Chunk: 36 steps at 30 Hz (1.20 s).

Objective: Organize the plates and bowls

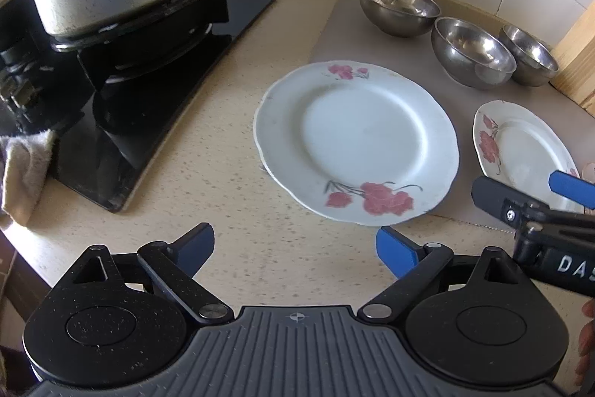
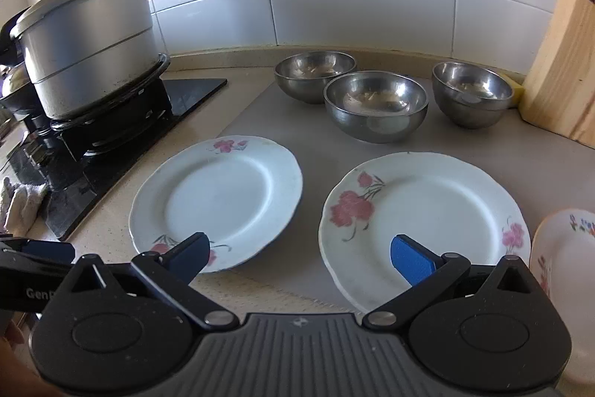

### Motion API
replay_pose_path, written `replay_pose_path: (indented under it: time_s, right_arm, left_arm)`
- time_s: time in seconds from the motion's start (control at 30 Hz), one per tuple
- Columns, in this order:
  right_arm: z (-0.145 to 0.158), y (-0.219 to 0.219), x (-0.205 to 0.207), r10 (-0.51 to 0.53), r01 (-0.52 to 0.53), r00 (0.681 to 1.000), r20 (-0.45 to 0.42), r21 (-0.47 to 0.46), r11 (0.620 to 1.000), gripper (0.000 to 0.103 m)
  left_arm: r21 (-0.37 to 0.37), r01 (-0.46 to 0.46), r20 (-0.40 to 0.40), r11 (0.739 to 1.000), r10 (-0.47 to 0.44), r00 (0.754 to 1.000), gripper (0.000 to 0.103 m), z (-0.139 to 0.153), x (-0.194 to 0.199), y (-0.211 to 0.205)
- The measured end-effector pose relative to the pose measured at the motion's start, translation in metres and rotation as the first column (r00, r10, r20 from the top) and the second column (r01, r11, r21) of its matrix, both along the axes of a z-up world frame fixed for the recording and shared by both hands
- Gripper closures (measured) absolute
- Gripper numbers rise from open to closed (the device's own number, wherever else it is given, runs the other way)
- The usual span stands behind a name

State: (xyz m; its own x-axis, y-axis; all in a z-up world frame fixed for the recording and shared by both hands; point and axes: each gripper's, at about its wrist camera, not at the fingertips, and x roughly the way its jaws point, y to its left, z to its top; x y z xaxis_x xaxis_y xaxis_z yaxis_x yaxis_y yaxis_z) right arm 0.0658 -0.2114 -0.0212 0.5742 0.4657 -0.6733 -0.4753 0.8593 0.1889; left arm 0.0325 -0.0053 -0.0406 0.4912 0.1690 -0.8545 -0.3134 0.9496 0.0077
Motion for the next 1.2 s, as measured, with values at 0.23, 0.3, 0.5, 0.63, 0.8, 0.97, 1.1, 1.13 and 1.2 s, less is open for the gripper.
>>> replay_pose_path:
  time_s: [0.23,0.3,0.5,0.63,0.8,0.97,1.1,1.13,1.2]
  right_arm:
    - [0.005,-0.023,0.02,0.06,-0.06,0.998,0.013,0.036,0.998,0.022]
    - [0.008,-0.025,0.028,0.076,-0.077,0.997,0.025,0.04,0.996,0.022]
    - [0.015,0.0,0.053,0.175,-0.177,0.983,0.053,0.041,0.983,0.022]
    - [0.018,0.025,0.07,0.212,-0.213,0.973,0.094,0.007,0.977,0.022]
    - [0.012,0.053,0.085,0.212,-0.204,0.974,0.083,-0.096,0.974,0.022]
    - [0.001,0.074,0.093,0.228,-0.22,0.973,0.047,-0.132,0.967,0.022]
    - [-0.008,0.088,0.099,0.243,-0.239,0.97,0.013,-0.15,0.96,0.022]
    - [-0.01,0.09,0.101,0.248,-0.244,0.969,0.007,-0.152,0.958,0.022]
    - [-0.014,0.094,0.105,0.253,-0.252,0.967,-0.014,-0.151,0.956,0.022]
  left_arm:
    - [0.031,-0.05,0.032,0.998,0.049,0.998,0.009,0.004,0.008,-0.008]
    - [0.037,-0.071,0.044,0.997,0.07,0.997,0.006,0.005,0.01,-0.004]
    - [-0.002,-0.088,0.026,0.996,0.088,0.996,0.005,0.001,0.019,0.017]
    - [0.025,-0.062,0.04,0.998,0.061,0.997,0.005,0.001,0.027,0.024]
    - [0.019,-0.036,0.027,0.999,0.035,0.999,0.005,0.0,0.039,0.038]
    - [-0.039,-0.049,-0.016,0.998,0.048,0.999,0.005,-0.008,0.05,0.054]
    - [-0.05,-0.062,-0.023,0.997,0.061,0.998,0.005,-0.013,0.057,0.062]
    - [-0.042,-0.06,-0.024,0.997,0.059,0.998,0.006,-0.014,0.058,0.062]
    - [-0.039,-0.056,-0.03,0.998,0.054,0.998,0.008,-0.016,0.061,0.061]
